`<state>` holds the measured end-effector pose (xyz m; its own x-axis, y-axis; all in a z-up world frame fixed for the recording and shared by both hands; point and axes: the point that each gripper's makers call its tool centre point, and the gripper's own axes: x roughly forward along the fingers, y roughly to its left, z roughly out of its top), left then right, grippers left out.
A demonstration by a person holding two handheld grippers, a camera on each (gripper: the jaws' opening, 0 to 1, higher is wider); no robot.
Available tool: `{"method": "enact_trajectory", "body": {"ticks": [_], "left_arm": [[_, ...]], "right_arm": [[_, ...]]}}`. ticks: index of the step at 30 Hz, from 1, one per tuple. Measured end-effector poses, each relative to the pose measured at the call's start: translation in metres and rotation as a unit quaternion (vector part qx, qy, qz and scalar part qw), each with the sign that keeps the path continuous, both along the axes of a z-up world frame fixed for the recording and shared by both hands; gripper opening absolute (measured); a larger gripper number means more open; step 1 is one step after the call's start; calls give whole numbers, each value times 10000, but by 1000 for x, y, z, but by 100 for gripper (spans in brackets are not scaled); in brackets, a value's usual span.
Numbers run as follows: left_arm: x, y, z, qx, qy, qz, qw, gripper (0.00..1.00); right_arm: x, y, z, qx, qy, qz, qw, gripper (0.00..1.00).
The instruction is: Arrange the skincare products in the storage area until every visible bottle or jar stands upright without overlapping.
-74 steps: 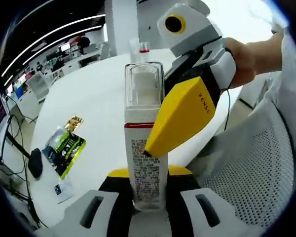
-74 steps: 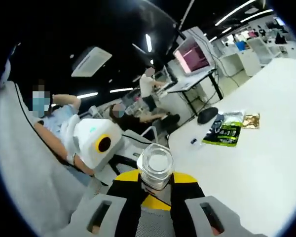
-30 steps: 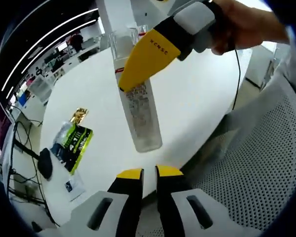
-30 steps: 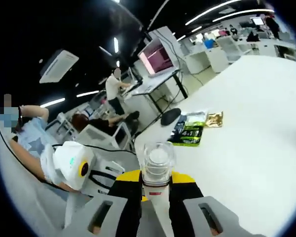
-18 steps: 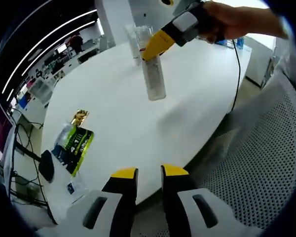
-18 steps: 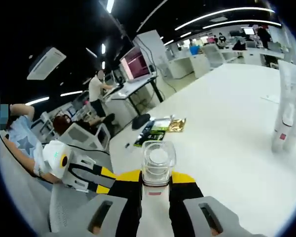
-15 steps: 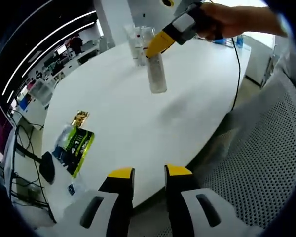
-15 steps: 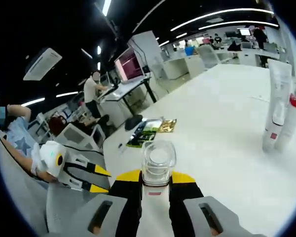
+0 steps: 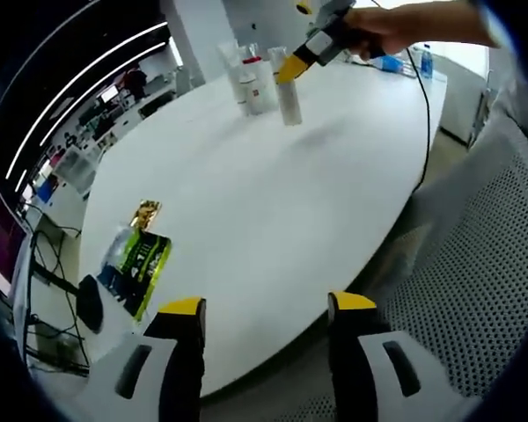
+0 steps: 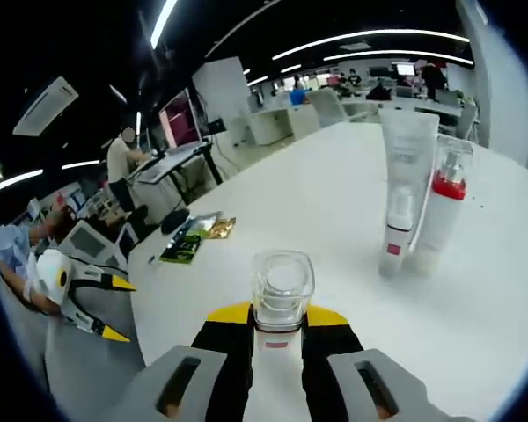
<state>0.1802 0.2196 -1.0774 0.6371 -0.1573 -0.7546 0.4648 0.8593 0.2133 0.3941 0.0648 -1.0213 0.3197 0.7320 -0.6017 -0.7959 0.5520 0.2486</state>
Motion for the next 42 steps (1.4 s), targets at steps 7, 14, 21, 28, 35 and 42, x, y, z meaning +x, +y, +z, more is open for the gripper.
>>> {"method": "enact_trajectory", "body": {"ticks": [7, 14, 21, 28, 35, 42], "left_arm": [[5, -2, 3, -12, -176, -60, 9998, 60], [3, -4, 0, -77, -80, -57, 9999, 60], [4, -5, 2, -71, -128, -91, 9999, 58], [3, -6, 1, -49, -100, -129, 9999, 57], [3, -6, 2, -40, -117, -156, 9998, 56], [3, -5, 2, -19, -119, -138, 9998, 55]], "right_arm": [[28, -17, -1, -219, -301, -343, 9987, 13], [56, -35, -7, -605, -515, -681, 9945, 13], [87, -57, -11, -1057, -814, -1108, 9848, 13], [105, -64, -20, -1264, -804, -1254, 9807, 13], [118, -63, -20, -1223, -909, -1485, 9771, 13], [121, -61, -19, -950, -1096, -1929, 9704, 13]]}}
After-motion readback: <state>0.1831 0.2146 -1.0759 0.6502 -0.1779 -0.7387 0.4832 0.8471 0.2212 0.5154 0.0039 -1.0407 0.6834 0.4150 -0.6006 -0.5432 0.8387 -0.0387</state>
